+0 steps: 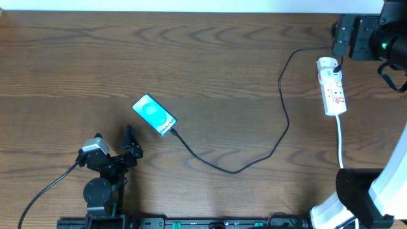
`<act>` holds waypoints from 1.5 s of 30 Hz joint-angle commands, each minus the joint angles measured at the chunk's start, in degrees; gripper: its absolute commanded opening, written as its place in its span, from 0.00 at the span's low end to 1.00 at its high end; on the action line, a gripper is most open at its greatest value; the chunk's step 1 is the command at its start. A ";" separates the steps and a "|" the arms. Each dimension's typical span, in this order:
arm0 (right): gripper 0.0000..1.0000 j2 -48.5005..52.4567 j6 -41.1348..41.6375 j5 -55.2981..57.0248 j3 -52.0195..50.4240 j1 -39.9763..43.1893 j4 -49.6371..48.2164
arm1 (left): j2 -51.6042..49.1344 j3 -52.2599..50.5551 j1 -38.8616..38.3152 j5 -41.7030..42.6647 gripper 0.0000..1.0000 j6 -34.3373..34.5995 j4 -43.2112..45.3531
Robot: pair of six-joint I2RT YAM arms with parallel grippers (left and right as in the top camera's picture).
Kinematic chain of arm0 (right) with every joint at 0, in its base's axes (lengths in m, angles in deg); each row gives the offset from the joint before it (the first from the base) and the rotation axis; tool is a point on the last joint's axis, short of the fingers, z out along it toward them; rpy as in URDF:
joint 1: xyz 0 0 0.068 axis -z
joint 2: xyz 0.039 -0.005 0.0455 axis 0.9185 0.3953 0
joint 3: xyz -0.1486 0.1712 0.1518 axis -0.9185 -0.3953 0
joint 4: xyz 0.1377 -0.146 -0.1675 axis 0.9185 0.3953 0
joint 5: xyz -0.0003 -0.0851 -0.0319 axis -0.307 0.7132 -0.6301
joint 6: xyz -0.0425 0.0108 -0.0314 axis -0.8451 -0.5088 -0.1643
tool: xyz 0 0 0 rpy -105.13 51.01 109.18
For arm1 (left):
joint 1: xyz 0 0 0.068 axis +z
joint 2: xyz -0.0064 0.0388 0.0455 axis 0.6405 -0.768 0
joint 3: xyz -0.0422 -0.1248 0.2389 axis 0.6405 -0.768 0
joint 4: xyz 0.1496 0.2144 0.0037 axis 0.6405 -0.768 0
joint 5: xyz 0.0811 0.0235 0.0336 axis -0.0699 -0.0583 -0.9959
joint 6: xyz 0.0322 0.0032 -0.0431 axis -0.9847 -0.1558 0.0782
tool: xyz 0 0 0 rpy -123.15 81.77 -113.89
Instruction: Plug charger to phone and switch on socket
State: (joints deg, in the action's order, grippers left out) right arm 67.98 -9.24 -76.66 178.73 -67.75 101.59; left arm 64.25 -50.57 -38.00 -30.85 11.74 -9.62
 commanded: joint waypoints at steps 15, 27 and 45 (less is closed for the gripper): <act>0.99 -0.76 0.76 0.46 -0.04 -0.35 0.13 | 0.33 -1.05 0.24 0.02 0.93 -3.91 -2.29; 0.99 -0.76 0.76 0.48 -0.04 -0.35 0.13 | 0.33 -1.05 0.26 0.02 0.92 -3.91 -2.29; 0.99 -12.81 0.79 -3.58 -31.95 -2.08 -33.03 | 0.33 -1.05 0.24 0.02 0.92 -3.91 -2.29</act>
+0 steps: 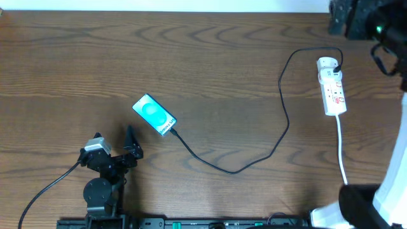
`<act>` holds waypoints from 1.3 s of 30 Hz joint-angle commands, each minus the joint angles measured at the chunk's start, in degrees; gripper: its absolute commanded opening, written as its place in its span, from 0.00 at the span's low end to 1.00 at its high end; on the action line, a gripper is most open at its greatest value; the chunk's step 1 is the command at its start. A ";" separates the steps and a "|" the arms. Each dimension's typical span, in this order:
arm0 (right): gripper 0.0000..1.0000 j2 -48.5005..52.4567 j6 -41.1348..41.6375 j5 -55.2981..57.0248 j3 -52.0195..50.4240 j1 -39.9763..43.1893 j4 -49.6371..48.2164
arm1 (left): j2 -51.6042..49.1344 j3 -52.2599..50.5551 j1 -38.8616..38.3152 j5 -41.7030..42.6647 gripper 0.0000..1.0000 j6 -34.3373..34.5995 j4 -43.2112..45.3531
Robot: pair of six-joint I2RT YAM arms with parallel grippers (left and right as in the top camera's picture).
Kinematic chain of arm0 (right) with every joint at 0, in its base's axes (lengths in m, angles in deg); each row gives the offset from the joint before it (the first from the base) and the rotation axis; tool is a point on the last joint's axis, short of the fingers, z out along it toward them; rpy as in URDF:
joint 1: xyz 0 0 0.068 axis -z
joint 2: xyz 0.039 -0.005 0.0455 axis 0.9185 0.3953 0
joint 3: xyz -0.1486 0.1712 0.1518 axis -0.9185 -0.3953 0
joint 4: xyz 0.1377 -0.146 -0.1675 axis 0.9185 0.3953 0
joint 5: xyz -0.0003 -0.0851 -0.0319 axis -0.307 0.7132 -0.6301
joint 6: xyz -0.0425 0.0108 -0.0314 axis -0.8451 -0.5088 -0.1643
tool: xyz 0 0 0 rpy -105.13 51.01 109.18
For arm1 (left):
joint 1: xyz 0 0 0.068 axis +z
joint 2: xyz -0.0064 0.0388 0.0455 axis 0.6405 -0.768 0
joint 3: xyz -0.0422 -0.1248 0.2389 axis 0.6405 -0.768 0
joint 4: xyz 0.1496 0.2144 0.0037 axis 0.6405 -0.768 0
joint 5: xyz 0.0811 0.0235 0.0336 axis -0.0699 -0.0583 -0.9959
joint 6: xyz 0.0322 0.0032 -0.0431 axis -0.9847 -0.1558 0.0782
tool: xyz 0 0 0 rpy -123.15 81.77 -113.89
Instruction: Plug charger to phone and switch on socket
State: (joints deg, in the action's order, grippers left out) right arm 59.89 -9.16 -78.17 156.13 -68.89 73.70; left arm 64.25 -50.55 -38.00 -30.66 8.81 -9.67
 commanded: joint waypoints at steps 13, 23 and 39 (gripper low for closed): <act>0.99 -31.67 0.68 -5.14 -77.77 -1.88 -72.30 | 0.33 -1.07 0.24 -0.17 0.93 -0.98 -2.25; 0.99 -48.02 0.70 -0.81 -114.66 -2.43 -100.72 | 0.33 -1.07 0.24 -0.17 0.92 -0.98 -2.25; 0.99 -81.22 2.27 3.13 -135.56 -2.43 -76.04 | 0.33 -1.07 0.26 -0.17 0.93 -0.98 -2.25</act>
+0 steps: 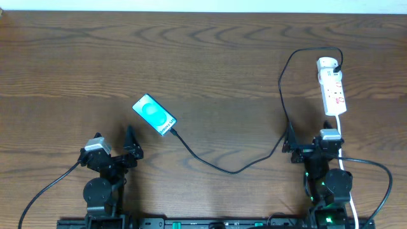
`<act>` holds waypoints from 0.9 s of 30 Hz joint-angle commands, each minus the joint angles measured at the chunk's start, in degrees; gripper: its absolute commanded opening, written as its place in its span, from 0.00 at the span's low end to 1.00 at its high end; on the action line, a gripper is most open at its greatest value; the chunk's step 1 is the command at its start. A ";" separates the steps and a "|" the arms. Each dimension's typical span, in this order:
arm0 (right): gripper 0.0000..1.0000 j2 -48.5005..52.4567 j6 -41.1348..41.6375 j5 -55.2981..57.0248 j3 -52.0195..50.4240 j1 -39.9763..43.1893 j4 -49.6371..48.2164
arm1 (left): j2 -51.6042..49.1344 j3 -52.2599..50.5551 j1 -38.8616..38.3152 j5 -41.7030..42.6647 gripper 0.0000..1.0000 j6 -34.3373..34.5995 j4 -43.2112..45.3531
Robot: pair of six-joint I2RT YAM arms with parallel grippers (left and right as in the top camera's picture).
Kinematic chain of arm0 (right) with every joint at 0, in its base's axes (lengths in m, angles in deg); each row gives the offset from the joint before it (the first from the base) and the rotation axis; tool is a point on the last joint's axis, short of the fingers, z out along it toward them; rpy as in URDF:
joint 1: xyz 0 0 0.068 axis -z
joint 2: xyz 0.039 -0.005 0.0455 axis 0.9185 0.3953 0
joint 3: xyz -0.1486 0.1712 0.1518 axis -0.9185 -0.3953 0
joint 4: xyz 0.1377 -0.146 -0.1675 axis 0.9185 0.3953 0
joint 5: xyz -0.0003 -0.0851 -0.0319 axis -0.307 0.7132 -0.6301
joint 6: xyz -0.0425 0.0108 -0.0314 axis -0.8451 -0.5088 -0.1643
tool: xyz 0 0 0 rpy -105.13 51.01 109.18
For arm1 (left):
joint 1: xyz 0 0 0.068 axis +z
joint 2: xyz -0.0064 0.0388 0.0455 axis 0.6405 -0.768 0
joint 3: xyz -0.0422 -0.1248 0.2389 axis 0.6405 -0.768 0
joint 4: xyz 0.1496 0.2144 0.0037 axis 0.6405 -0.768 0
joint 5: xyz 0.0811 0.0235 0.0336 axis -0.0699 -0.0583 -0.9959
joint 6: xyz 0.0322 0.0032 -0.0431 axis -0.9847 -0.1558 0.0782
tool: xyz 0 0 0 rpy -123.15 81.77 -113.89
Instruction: Plug charger to phone and switch on socket
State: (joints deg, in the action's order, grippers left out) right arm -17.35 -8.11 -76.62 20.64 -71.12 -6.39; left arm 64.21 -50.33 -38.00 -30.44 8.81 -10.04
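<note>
The phone [154,115] lies face up, its turquoise screen showing, left of the table's middle. The black charger cable [235,170] is plugged into its lower right end and loops right and up to the charger [328,63] seated in the far end of the white power strip [332,87]. Red marks show on the strip; the switch position is too small to read. My left gripper [130,138] rests shut near the front left, just below the phone. Front right, my right gripper [291,138] rests shut, touching nothing, below the strip and beside the cable.
The strip's white lead [340,143] runs down the right side toward the front edge, past the right arm's base [327,181]. A black rail [191,224] lines the front edge. Brown wooden table [203,57] all round.
My right arm has left the far right corner above the strip and now sits folded at the front right. Phone, cable, strip and left arm are unchanged.
First my right gripper hovered just right of the strip's far end, by the charger. Then it stood farther back in the table's corner. Now it is folded at the front. The cable stayed in the phone and the charger in the strip throughout; the left arm stayed still.
</note>
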 commanded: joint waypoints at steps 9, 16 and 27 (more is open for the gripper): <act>0.99 -12.31 1.11 1.90 -0.07 -0.15 15.08 | 0.35 -1.29 0.24 -0.39 0.92 -0.98 -1.88; 0.99 -12.41 1.09 1.92 -0.07 -0.15 15.02 | 0.35 -1.29 0.24 -0.39 0.92 -0.98 -1.88; 0.99 -17.49 1.11 1.88 -0.02 -0.20 14.93 | 0.35 -1.29 0.24 -0.39 0.93 -0.98 -1.88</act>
